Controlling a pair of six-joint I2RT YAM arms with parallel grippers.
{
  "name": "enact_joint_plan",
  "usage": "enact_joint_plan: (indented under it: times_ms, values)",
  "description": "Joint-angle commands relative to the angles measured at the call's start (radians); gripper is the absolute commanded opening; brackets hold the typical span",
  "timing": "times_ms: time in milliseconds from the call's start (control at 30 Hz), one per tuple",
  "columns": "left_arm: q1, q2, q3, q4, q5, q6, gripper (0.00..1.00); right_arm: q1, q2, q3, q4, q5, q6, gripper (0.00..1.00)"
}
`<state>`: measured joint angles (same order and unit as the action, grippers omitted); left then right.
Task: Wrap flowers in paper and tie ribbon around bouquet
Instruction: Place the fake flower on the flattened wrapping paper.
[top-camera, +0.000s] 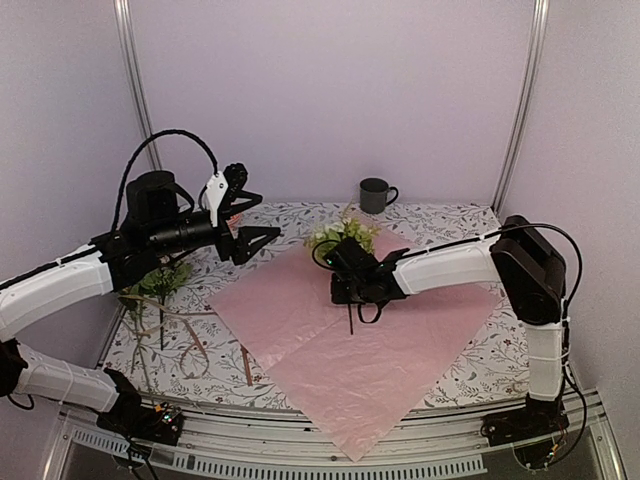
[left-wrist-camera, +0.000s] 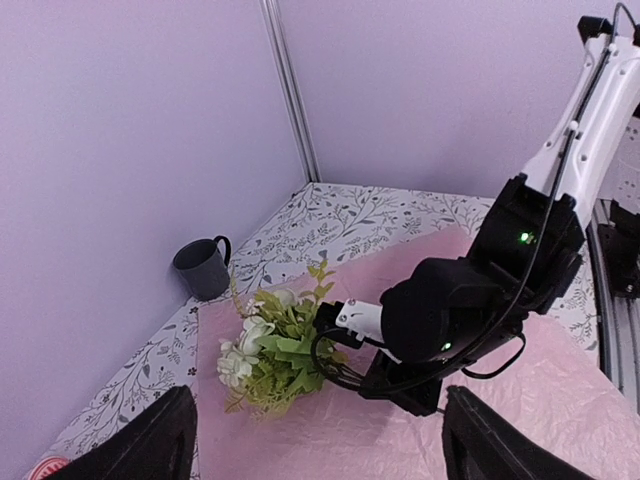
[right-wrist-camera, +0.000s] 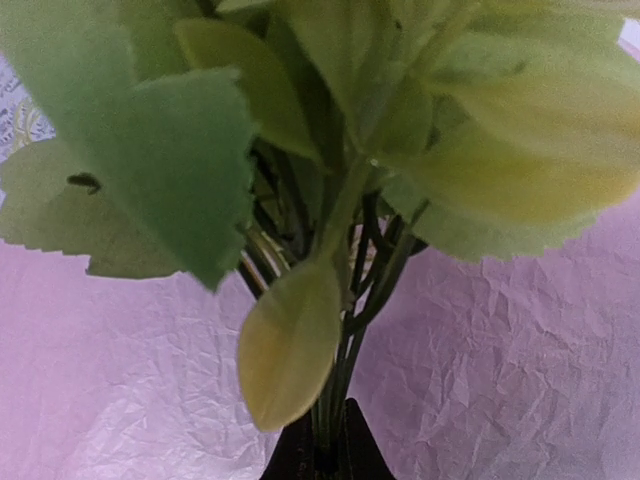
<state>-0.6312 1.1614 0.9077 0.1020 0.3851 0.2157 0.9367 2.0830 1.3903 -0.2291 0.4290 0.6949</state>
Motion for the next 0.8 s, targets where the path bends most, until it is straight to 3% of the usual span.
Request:
enact_joint_plan:
  times_ms: [0,167,233,300,367,433,533,633,767]
  values:
    - [-0.012,-0.011,0.020,-0.015,0.003,0.018,0.86,-0.001,0.064,0.071,-0.069,0.002,0.028,0.00]
    - [-0.013,-0.007,0.020,-0.019,0.001,0.026,0.86,-0.001,0.122,0.118,-0.102,-0.004,0.015,0.00]
    - [-0.013,-0.010,0.022,-0.023,-0.002,0.029,0.86,-0.002,0.145,0.146,-0.138,-0.011,0.014,0.07]
    - [-0.013,-0.015,0.020,-0.024,-0.008,0.032,0.87,-0.001,0.154,0.173,-0.164,-0.018,0.010,0.22]
    - [-0.013,-0.018,0.020,-0.025,-0.013,0.036,0.87,-0.002,0.152,0.180,-0.176,-0.031,0.003,0.45]
    - [-0.013,-0.020,0.018,-0.025,-0.018,0.039,0.87,-0.002,0.139,0.181,-0.181,-0.047,0.001,0.58]
    - [-0.013,-0.018,0.020,-0.028,-0.029,0.038,0.87,-0.002,0.104,0.175,-0.186,-0.047,-0.001,0.70]
    - [-0.011,-0.006,0.029,-0.037,-0.066,0.031,0.88,-0.003,0.040,0.156,-0.191,-0.051,0.006,0.98]
    - [-0.010,0.039,0.062,-0.077,-0.137,0.017,0.91,-0.002,-0.060,0.138,-0.183,-0.093,-0.019,0.99]
